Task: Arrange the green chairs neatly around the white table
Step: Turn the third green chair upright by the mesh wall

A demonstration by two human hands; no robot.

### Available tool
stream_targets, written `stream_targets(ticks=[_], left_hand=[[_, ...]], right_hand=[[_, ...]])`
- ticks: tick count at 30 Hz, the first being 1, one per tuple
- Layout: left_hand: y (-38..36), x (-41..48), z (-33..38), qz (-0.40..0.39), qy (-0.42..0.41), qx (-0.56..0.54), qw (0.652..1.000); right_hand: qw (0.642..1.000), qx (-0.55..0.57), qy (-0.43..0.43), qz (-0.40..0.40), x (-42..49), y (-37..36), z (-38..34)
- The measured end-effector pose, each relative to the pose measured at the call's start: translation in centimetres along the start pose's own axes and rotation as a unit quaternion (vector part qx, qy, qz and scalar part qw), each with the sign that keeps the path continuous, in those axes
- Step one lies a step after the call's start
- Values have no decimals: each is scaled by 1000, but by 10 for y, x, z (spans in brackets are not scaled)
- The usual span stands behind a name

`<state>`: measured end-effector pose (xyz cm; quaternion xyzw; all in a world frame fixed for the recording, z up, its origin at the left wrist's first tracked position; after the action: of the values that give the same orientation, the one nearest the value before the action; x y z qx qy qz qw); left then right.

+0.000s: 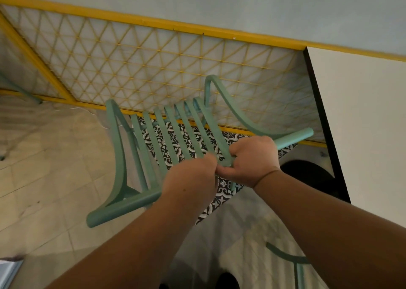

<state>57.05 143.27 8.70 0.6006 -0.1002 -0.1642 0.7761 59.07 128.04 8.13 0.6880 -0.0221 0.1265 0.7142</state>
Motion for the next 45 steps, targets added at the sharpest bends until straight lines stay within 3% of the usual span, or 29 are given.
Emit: stream_targets(ticks=[3,7,18,32,37,41,45], left_hand=[[-8,9,0,-35,17,30,999],[-8,6,0,-18,2,18,1000],[-1,-17,-14,-33,-91,43,994],[24,-18,-87,-71,-163,137,974],[21,-18,-89,-64,-159,151,973],[21,-14,-88,-75,-145,149,975],[23,-16,-86,-77,-144,156,974]], right_hand=[[999,50,9,3,-2,-1,6],[999,49,-14,-3,-1,0,0],[993,62,-88,-48,-32,13,-25],[983,115,-121,-71,-30,18,-98],[981,142,-107,-74,-31,20,-95],[964,208,-105,-124,-36,33,-75],[976,173,-101,-81,-40,64,-22]])
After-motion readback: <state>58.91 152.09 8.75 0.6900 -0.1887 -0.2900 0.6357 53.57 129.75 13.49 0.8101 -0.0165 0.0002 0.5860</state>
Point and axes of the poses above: each hand's wrist, its own x-axis towards the middle knuckle, its own y-axis out of the back of the hand, z = x × y, the point moved 3 cm from there along x, towards the middle knuckle, and after that the axes turned 7 degrees about z, right-handed, at the moved point
